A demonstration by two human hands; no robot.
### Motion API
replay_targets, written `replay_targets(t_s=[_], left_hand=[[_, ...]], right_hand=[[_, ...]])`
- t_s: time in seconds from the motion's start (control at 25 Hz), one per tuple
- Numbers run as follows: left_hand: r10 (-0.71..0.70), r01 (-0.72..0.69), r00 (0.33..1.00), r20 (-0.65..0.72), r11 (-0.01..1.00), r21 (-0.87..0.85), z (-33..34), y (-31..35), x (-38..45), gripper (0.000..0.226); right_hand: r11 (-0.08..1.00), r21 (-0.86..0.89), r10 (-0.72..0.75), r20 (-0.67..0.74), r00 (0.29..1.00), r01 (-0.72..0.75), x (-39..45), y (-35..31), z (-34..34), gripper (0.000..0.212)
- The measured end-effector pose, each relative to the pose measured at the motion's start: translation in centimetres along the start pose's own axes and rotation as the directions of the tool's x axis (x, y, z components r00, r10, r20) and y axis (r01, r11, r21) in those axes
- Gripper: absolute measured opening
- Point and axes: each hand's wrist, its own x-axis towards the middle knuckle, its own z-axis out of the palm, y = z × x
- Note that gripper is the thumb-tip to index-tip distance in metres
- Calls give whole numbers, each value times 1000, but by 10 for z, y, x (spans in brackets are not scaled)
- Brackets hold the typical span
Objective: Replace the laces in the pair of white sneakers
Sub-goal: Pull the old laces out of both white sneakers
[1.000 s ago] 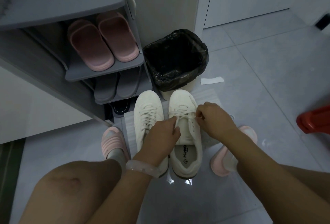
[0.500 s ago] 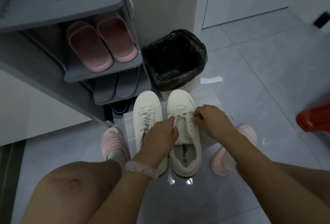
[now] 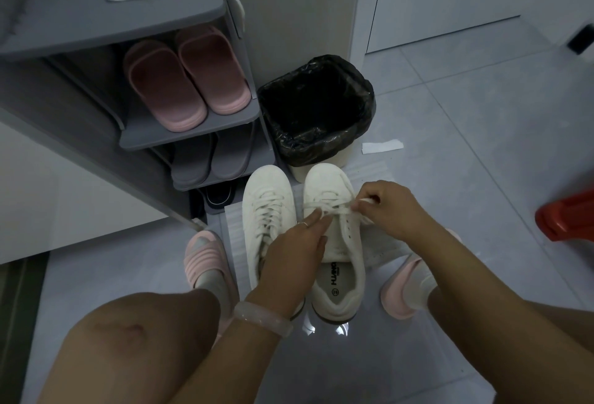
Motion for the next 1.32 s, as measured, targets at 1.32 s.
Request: replay_targets(t_s=[1.32], left_hand=[[-149, 155, 975, -163, 988, 24, 4, -5, 30, 28]], right_hand=[[957, -283, -2, 206, 979, 62, -19, -10, 33, 72]])
